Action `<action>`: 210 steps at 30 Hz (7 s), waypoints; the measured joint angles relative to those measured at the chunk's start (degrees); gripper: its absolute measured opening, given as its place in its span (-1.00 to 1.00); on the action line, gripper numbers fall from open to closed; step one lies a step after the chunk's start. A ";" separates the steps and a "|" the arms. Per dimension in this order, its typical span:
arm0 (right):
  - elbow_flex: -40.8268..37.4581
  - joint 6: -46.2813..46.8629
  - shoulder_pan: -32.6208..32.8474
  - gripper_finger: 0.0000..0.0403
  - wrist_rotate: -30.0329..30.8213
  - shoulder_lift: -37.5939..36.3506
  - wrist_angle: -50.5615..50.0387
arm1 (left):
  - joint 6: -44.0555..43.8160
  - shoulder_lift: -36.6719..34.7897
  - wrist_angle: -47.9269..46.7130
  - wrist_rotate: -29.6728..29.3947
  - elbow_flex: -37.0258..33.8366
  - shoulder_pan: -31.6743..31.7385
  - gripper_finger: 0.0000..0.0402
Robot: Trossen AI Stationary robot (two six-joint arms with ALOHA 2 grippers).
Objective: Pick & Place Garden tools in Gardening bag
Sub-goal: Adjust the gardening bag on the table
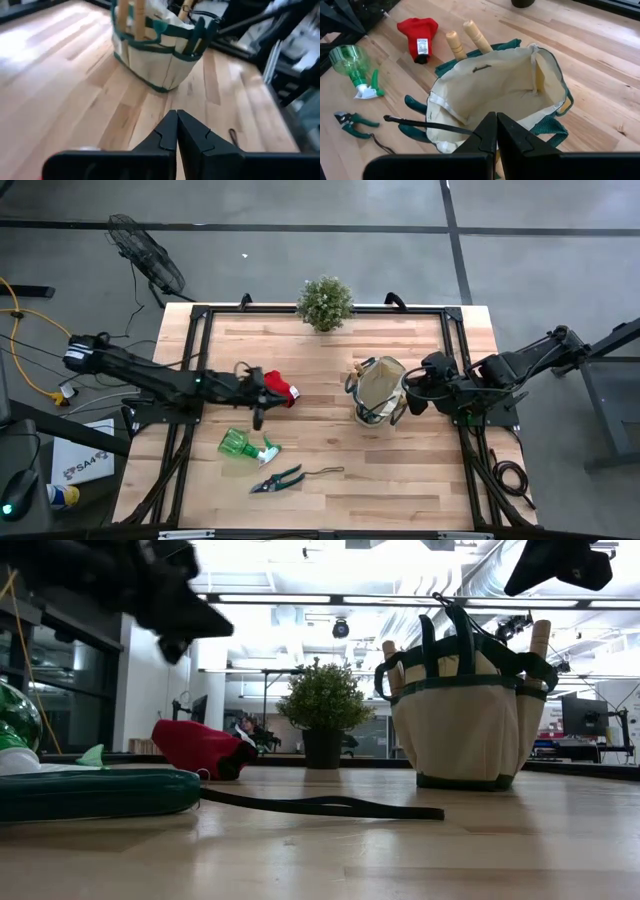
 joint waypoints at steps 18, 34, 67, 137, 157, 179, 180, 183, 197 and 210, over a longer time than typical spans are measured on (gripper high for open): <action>0.00 -2.69 0.00 -0.99 -1.89 0.00 -0.02 | 25.78 28.34 -1.32 -2.78 27.89 0.02 -0.05; 0.00 -2.96 0.00 -0.99 -3.82 0.02 -0.06 | 46.64 43.90 -11.09 -2.38 47.02 2.01 -0.04; 0.00 0.17 0.00 -0.99 -4.33 0.02 -0.04 | 72.61 45.93 -13.68 8.83 48.23 8.39 -0.04; 0.00 1.00 -0.57 -0.99 -2.83 2.68 2.52 | 73.37 35.96 -48.89 20.61 48.26 8.26 -1.00; 0.00 -11.99 -7.58 -0.99 -3.40 4.33 7.54 | 70.16 30.48 -59.28 20.49 48.28 7.74 -1.00; 0.00 -28.77 -24.11 -0.73 -25.33 13.90 23.76 | 60.45 30.35 -57.83 16.01 48.21 6.73 -0.63; 0.00 -29.30 -24.91 -0.67 -27.04 14.51 24.68 | 59.88 30.35 -57.83 15.61 48.21 6.73 -0.56; 0.00 -30.16 -27.30 -0.46 -32.65 16.13 27.67 | 57.46 30.35 -57.96 13.51 48.22 6.73 -0.33; 0.00 -24.85 -34.62 -0.09 -45.19 24.21 37.72 | 51.45 26.22 -60.47 5.62 48.21 6.73 0.02; 0.02 -23.52 -36.26 -0.11 -42.56 27.85 40.34 | 46.90 22.24 -62.02 2.10 48.21 6.75 0.02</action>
